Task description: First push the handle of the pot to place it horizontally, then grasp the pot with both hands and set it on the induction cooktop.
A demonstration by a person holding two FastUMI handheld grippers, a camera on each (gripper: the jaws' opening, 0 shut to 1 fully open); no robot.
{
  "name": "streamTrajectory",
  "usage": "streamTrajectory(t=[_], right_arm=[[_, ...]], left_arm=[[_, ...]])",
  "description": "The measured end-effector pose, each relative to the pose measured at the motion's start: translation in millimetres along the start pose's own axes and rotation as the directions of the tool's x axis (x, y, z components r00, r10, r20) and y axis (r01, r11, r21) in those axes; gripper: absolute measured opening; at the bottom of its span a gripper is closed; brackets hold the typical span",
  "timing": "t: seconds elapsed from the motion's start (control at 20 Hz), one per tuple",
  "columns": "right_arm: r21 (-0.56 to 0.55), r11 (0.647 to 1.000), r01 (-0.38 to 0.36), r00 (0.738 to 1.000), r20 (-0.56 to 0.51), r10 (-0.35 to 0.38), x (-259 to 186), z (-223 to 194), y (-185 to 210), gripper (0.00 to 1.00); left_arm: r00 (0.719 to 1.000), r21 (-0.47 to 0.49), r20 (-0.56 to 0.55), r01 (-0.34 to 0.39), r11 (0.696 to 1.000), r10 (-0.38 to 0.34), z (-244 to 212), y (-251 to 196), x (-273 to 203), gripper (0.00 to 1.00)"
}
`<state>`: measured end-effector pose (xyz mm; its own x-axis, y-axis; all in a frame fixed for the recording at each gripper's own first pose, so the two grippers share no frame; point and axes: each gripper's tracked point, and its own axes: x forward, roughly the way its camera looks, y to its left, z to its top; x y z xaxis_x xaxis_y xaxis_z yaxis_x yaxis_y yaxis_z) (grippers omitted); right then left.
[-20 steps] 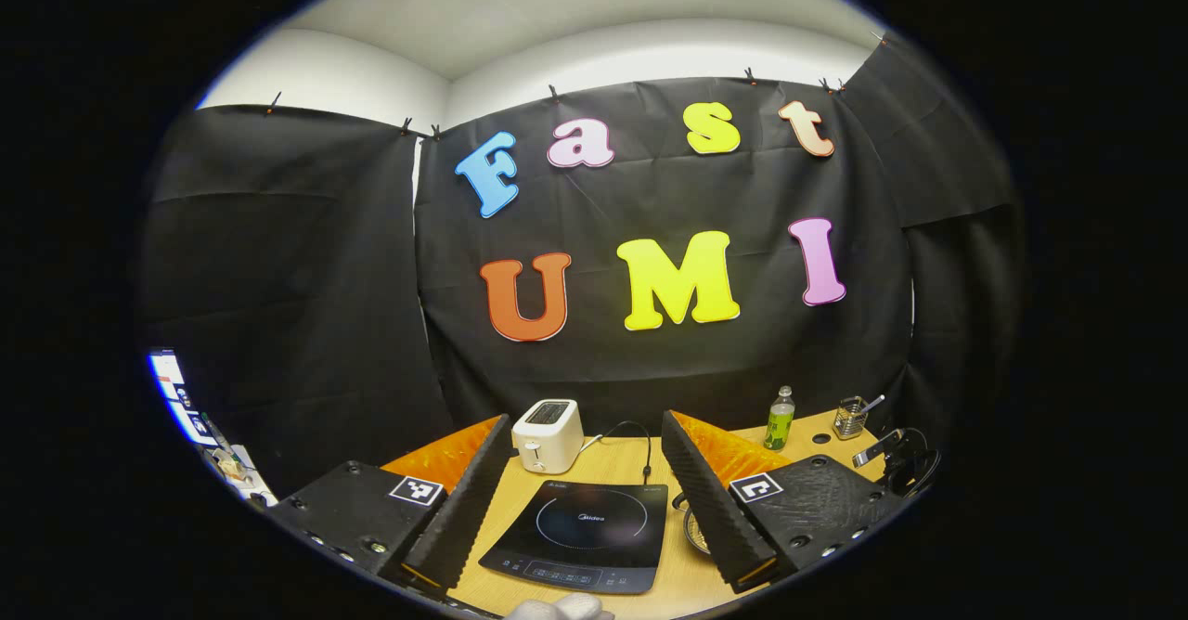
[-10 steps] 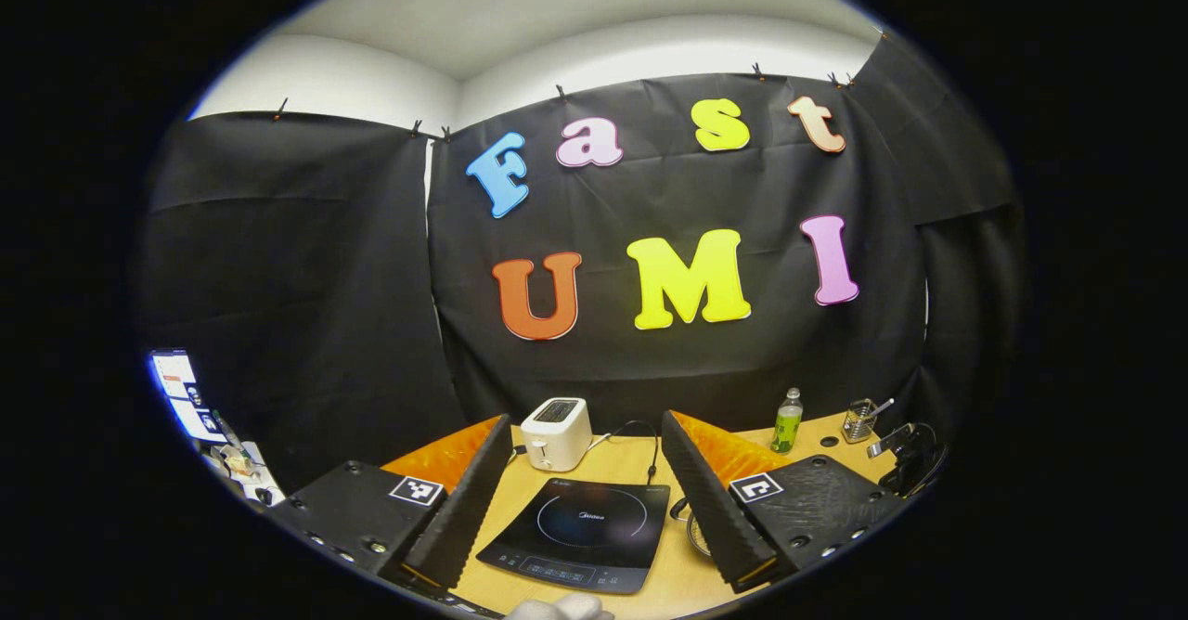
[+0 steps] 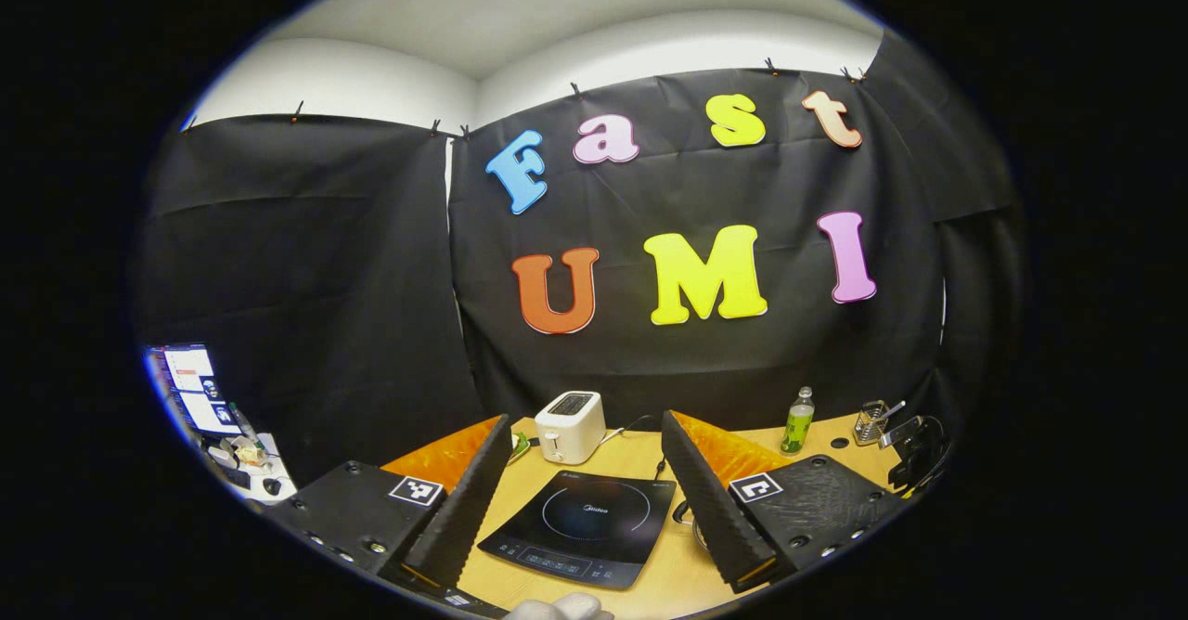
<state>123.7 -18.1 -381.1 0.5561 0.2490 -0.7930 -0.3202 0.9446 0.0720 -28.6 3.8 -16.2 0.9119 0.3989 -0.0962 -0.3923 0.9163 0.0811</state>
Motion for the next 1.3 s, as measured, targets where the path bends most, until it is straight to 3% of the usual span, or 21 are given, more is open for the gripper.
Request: streamTrajectory(t=[0.35,0.65,0.8,0.95,1.1,1.15,1.25,1.3], right_arm=[[-0.022,1.000,0.010,1.000,0.006,-0.010,4.2,15.2,-23.7,0.01],[-0.035,0.999,0.029,1.000,0.005,-0.029,6.6,20.0,-30.6,0.01],[-0.025,0.999,0.046,0.998,0.033,-0.045,-3.0,23.3,-28.6,0.04],[-0.017,0.997,0.079,0.993,0.090,-0.077,-21.6,24.1,-26.4,0.00],[-0.004,0.994,0.106,0.982,0.161,-0.104,-47.5,26.4,-19.3,0.05],[0.007,0.991,0.134,0.972,0.193,-0.133,-57.6,28.2,-20.6,0.08],[0.027,0.985,0.170,0.956,0.238,-0.172,-79.4,28.7,-15.5,0.25],[0.042,0.982,0.182,0.951,0.247,-0.186,-88.7,25.6,-12.2,0.47]], left_arm=[[0.999,-0.013,-0.017,-0.043,0.999,0.043,-6.2,-6.8,-1.3,0.96],[1.000,-0.009,-0.014,-0.025,1.000,0.025,-6.2,-12.3,7.1,0.96],[1.000,-0.033,-0.002,0.021,0.999,-0.021,-6.5,-16.1,11.8,0.96],[0.996,-0.052,0.011,0.087,0.995,-0.086,-10.0,-18.9,18.4,0.96],[0.983,-0.062,0.003,0.181,0.982,-0.181,-19.9,-23.1,29.2,0.96],[0.973,-0.069,0.000,0.231,0.970,-0.232,-23.1,-28.5,31.5,0.96],[0.946,-0.076,-0.006,0.323,0.943,-0.324,-31.4,-35.2,34.6,1.00],[0.934,-0.070,-0.004,0.356,0.932,-0.357,-35.6,-36.4,36.0,0.96]])
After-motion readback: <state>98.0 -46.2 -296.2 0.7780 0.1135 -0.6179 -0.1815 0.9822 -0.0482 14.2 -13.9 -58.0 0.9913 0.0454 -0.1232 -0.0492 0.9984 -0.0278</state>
